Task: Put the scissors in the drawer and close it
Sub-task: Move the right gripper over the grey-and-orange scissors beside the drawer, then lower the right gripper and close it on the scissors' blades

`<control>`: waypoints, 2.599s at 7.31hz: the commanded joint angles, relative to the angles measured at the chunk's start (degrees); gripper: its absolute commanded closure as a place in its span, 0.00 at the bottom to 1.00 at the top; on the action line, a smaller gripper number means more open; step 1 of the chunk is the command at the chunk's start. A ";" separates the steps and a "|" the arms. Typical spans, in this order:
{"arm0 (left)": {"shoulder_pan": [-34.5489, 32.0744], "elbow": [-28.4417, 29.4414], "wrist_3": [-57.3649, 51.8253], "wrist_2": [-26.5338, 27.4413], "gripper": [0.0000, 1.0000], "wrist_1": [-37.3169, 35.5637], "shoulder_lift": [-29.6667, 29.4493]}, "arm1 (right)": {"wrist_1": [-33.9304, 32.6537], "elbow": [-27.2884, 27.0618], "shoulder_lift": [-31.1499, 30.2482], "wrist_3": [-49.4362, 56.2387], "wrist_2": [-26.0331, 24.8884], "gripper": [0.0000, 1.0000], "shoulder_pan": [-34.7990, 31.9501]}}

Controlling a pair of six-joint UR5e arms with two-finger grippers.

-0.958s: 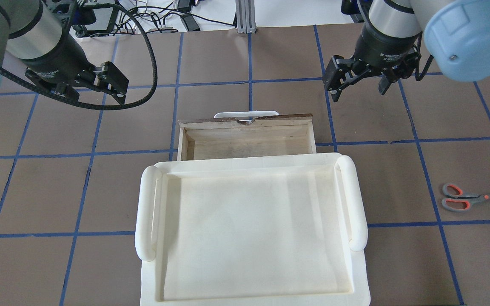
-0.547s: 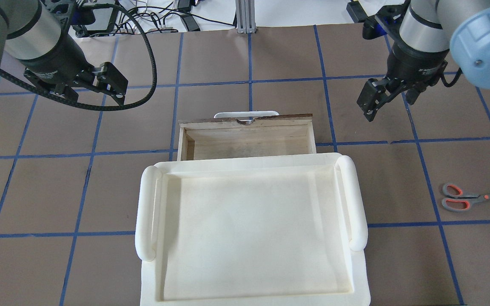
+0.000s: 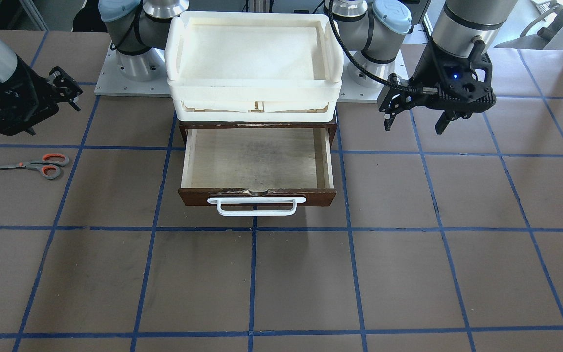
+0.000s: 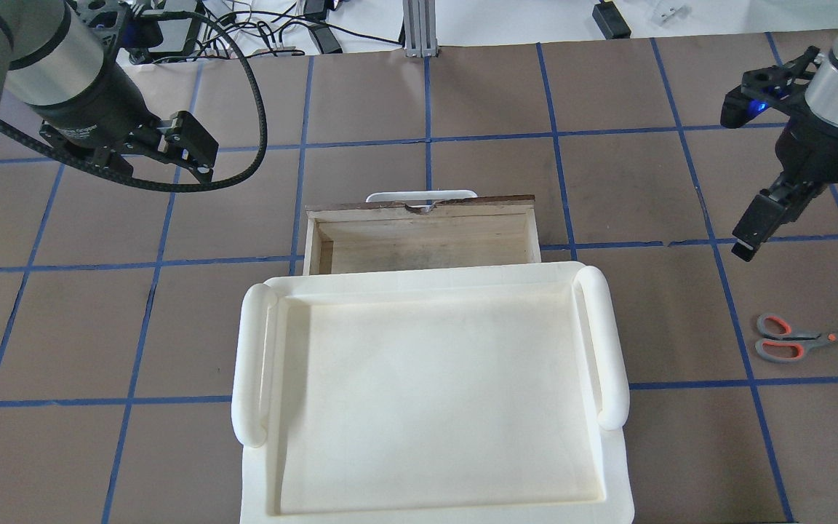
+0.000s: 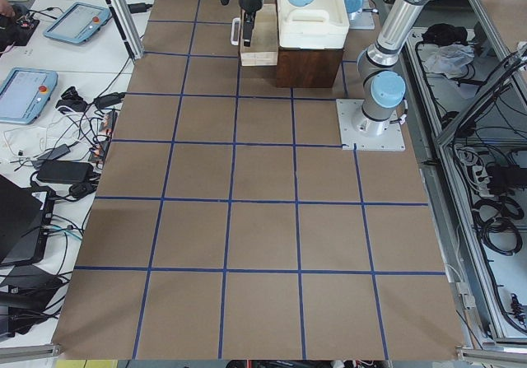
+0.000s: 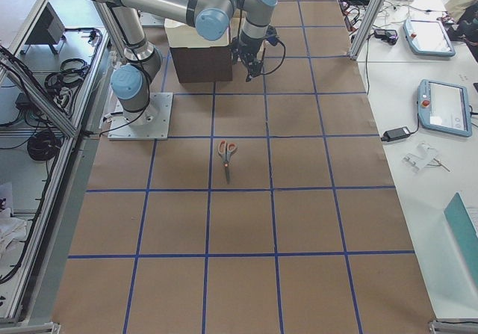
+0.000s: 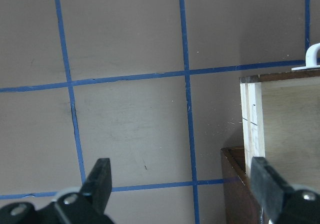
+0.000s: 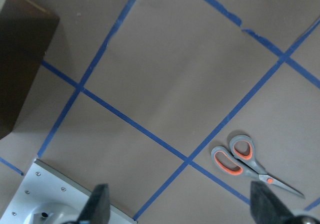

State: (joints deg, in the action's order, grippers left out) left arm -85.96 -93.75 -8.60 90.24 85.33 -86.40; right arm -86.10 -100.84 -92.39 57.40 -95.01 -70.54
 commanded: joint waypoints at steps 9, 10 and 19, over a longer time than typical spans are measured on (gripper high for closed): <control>0.01 -0.46 -0.10 -0.25 0.00 0.10 0.00 | -43.51 -30.64 1.92 76.33 7.11 0.00 32.31; 0.01 -0.55 -0.10 -0.24 0.00 -0.16 0.00 | -47.28 -30.73 5.26 79.59 9.20 0.00 32.57; 0.09 -0.99 -0.18 -0.16 0.00 -0.52 -0.09 | -54.70 -32.40 11.80 85.95 9.67 0.00 33.54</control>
State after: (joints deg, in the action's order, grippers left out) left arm -85.90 -94.70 -8.49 90.02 84.76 -86.52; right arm -140.77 -133.19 -80.81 143.20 -85.02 -36.92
